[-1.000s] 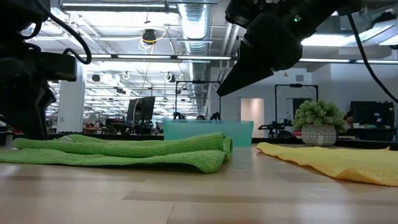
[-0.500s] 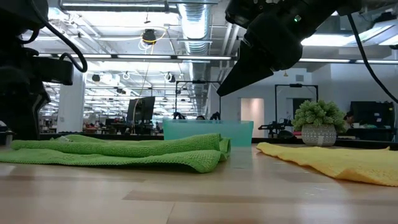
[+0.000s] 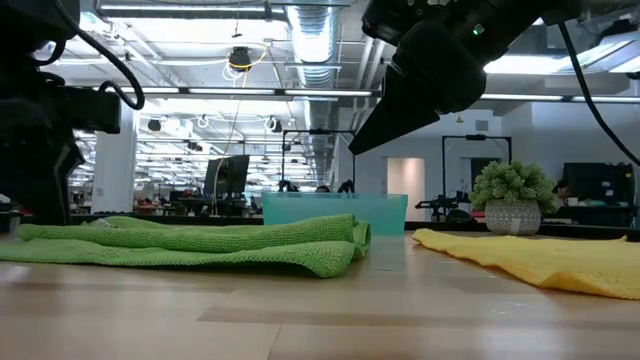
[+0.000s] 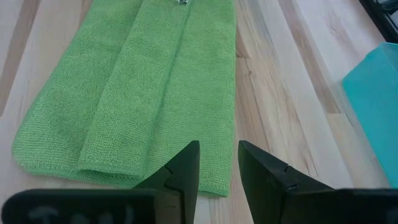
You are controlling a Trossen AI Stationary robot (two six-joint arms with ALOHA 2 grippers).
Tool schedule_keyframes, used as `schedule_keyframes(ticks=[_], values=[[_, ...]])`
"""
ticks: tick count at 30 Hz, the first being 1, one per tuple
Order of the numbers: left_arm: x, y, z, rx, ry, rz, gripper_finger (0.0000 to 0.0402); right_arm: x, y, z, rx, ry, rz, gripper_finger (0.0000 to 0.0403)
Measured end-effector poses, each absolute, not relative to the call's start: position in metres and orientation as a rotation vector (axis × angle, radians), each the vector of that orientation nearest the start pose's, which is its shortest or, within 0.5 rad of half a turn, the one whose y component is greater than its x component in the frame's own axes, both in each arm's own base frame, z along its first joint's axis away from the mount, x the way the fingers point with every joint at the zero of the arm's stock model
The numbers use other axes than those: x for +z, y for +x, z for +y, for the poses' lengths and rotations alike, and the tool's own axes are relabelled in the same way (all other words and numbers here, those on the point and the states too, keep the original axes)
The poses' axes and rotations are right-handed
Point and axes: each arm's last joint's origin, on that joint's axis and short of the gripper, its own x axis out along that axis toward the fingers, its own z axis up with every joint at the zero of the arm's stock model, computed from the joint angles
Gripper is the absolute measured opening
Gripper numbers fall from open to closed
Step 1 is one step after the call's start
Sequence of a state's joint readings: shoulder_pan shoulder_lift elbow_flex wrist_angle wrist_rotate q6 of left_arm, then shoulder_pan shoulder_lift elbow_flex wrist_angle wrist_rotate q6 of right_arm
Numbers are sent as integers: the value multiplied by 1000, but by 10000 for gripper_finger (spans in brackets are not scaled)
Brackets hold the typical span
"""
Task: Roll microfiber towels into tight, uniform cylinder then place into a basket
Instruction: Fold the green towel
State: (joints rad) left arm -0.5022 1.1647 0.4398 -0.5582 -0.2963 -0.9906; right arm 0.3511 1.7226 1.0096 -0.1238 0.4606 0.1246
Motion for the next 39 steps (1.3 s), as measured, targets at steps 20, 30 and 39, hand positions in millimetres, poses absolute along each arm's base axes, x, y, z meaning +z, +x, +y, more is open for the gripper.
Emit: schedule_keyframes(ticks=[20,30,39], values=[[134,152,-73,412,-416,1061,2,179,330,111,-109,17,777,134],[136,153,-78,367,-441,1049,2,178,329,117,-94,257,804,170],[137,155,-81,324,-418,1036,0,179,327,121,-224,553,778,203]])
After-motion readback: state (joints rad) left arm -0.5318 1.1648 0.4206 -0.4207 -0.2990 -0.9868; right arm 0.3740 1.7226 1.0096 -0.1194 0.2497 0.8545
